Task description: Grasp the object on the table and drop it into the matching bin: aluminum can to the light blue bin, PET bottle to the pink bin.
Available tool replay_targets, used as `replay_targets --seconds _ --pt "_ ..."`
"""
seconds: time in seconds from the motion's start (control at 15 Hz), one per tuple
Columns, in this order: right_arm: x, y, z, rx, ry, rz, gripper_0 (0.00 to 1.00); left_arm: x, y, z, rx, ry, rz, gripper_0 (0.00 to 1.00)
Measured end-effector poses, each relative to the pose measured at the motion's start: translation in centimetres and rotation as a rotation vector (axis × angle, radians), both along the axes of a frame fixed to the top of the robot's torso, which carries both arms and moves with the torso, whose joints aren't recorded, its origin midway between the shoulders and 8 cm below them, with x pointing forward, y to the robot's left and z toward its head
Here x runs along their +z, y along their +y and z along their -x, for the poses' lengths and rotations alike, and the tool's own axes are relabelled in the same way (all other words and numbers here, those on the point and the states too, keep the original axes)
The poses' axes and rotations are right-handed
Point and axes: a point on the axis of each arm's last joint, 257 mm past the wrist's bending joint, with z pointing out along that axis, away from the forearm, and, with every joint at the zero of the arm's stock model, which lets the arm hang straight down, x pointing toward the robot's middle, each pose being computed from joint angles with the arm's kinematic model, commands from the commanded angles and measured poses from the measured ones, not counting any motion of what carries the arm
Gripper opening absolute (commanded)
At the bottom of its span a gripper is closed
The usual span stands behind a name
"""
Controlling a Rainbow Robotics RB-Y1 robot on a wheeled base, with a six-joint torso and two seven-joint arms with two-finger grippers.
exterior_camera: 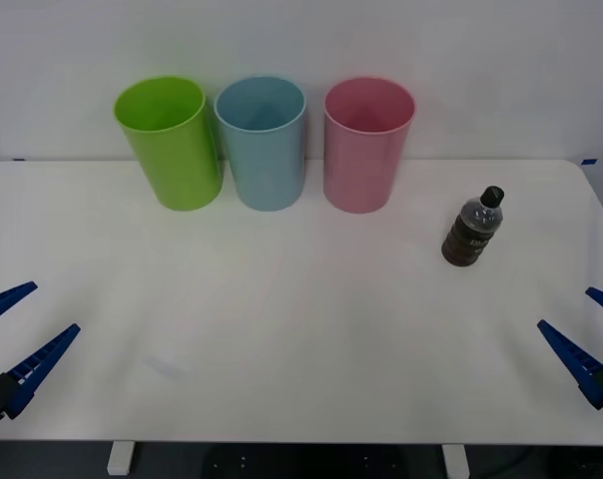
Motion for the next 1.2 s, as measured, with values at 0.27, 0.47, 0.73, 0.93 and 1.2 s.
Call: replay_targets --seconds 0.27,0.47,0.73,0.93,1.2 --pt "-1.1 0.3 -1.3 -0.05 0.005 0.007 1.0 0.0 0.0 0.0 0.0 0.0 0.0 1.0" --pt "-1.7 0.2 -2.3 -0.101 -0.032 0.075 1.0 0.0 0.0 0.0 0.0 0.0 0.0 1.0" --pt "-2.8 0.4 -4.2 -0.178 -0.063 0.16 1.0 0.0 0.0 0.0 0.0 0.0 0.0 1.0" --pt "-3.6 0.7 -5.9 -0.203 -0.052 0.135 1.0 0.0 0.0 0.0 0.0 0.0 0.0 1.0" --pt "-4.6 1.0 -8.9 -0.214 -0.048 0.119 1.0 0.0 0.0 0.0 0.0 0.0 0.0 1.0"
